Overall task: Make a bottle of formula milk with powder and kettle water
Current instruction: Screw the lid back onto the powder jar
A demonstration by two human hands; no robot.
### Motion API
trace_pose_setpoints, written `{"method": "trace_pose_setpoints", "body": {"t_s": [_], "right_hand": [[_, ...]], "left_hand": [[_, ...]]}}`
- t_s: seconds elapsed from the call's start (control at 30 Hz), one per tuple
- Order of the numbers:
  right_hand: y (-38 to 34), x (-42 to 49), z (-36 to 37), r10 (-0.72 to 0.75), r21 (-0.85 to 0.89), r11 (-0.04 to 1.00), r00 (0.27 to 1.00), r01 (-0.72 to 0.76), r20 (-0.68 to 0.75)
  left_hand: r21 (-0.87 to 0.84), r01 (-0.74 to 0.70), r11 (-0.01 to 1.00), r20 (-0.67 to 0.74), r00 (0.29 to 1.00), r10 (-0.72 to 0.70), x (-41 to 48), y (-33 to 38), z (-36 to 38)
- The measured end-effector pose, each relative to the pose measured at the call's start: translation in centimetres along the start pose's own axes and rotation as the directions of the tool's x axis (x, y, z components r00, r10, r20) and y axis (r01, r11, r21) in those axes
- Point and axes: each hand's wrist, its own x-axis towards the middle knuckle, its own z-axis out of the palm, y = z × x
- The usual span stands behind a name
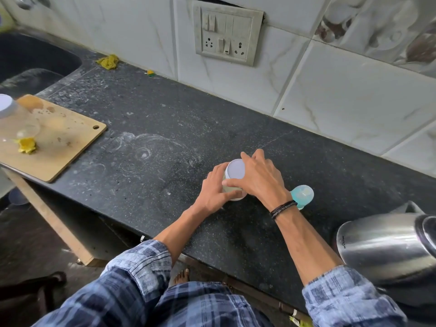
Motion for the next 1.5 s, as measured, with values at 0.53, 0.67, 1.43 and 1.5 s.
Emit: {"method": "trace_pose_setpoints", "body": {"t_s": [0.53,0.67,1.43,1.5], "right_hand": [[-0.6,0.0,0.5,0.002,-0.019,1.0,0.998,-0.003,-0.061],[-0.8,0.0,0.2,0.036,-0.046,0.998,0.997,-0.039,-0.067],[0.6,1.4,-0.6,-0.035,0.042,0.999,0.995,0.032,0.089],[0.7,1.7,-1.2,-0.074,0.076,0.995,0.988,0.064,0.139]], "left_hand": [[0.033,-0.008,0.999,0.013,1.0,0.008,0.0,0.1,-0.1],[0.028,-0.017,0.999,0.005,1.0,0.017,0.0,0.0,-0.2],[0.004,-0.01,1.0,-0.014,1.0,0.01,0.0,-0.1,0.0],[0.007,-0.007,1.0,-0.019,1.0,0.007,0.0,0.0,0.0]]}}
